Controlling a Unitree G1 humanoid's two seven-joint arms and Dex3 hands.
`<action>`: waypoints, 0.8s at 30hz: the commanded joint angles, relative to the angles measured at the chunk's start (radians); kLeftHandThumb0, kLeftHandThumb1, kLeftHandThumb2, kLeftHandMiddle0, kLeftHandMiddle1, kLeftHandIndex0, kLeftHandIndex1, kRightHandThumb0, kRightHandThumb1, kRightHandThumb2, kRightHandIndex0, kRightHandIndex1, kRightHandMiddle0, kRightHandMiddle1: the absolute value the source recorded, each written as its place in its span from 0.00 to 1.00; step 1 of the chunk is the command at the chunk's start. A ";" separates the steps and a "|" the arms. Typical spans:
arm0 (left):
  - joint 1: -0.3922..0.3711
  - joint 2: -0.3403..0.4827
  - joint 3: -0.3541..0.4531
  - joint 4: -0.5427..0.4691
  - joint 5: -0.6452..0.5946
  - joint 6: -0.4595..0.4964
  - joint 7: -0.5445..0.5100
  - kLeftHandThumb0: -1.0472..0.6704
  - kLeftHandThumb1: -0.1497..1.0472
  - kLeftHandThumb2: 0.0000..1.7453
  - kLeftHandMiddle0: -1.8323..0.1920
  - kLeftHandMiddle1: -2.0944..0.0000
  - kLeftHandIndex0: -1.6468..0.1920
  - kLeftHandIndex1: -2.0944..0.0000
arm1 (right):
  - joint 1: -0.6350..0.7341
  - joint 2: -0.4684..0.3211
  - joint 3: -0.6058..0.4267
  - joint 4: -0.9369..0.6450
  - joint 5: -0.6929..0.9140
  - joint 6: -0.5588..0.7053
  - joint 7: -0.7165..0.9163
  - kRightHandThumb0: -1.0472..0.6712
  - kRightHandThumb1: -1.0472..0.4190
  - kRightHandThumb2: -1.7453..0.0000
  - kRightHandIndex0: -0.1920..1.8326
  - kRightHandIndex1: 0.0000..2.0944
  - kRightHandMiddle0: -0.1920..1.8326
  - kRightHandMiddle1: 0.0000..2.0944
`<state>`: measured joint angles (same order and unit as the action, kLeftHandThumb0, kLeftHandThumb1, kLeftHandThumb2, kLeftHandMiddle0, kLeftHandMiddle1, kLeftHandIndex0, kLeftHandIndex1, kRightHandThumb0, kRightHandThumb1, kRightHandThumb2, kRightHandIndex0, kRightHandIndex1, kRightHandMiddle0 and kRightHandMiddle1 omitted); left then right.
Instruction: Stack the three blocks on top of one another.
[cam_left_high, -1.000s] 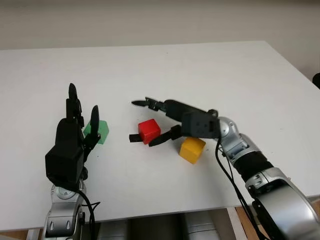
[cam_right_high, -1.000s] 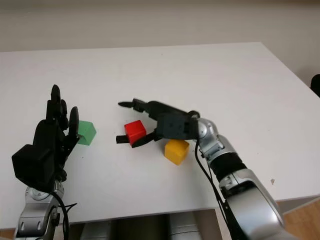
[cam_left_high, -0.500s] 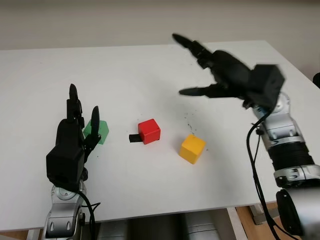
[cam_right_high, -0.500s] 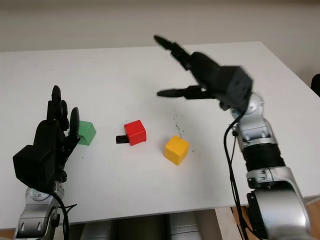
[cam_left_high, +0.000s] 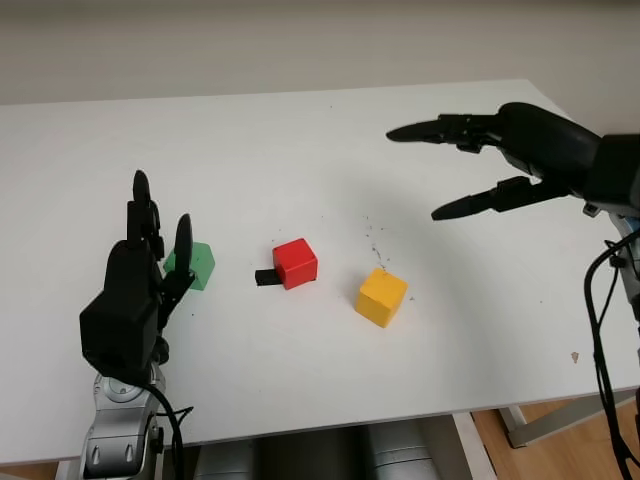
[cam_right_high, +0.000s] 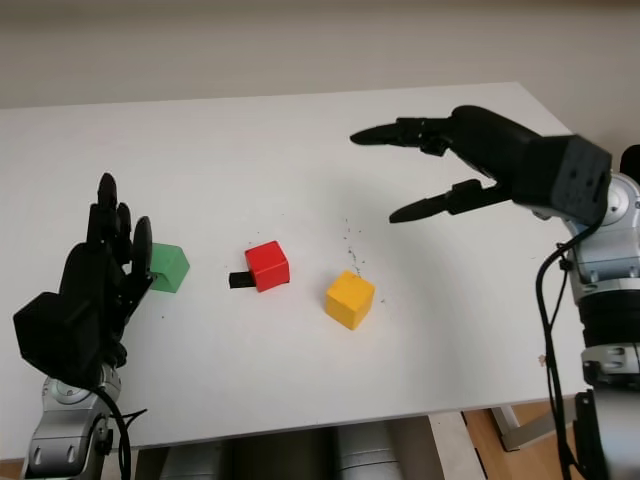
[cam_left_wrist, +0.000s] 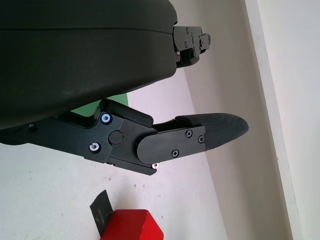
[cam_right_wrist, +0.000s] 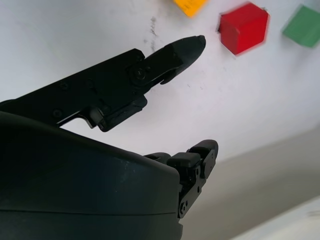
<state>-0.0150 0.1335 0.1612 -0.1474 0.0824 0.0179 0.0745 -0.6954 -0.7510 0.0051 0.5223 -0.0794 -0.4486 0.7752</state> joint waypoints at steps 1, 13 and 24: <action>-0.001 0.007 0.003 -0.015 0.002 -0.006 -0.001 0.20 1.00 0.33 0.94 0.98 0.95 0.97 | 0.017 -0.027 0.013 -0.015 -0.015 -0.036 0.009 0.25 0.14 0.97 0.24 0.03 0.33 0.05; -0.009 0.015 0.004 -0.007 0.000 -0.002 -0.005 0.20 1.00 0.33 0.94 0.97 0.94 0.97 | 0.086 -0.021 0.072 0.021 -0.126 -0.169 -0.070 0.34 0.12 0.96 0.19 0.01 0.32 0.03; -0.018 0.026 0.005 0.011 -0.007 -0.024 -0.012 0.19 1.00 0.33 0.95 0.98 0.94 0.97 | 0.122 0.063 0.142 0.112 -0.177 -0.273 -0.193 0.28 0.12 0.97 0.17 0.02 0.33 0.04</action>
<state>-0.0185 0.1542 0.1620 -0.1294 0.0772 0.0033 0.0653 -0.5752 -0.7013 0.1424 0.6147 -0.2514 -0.7000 0.5991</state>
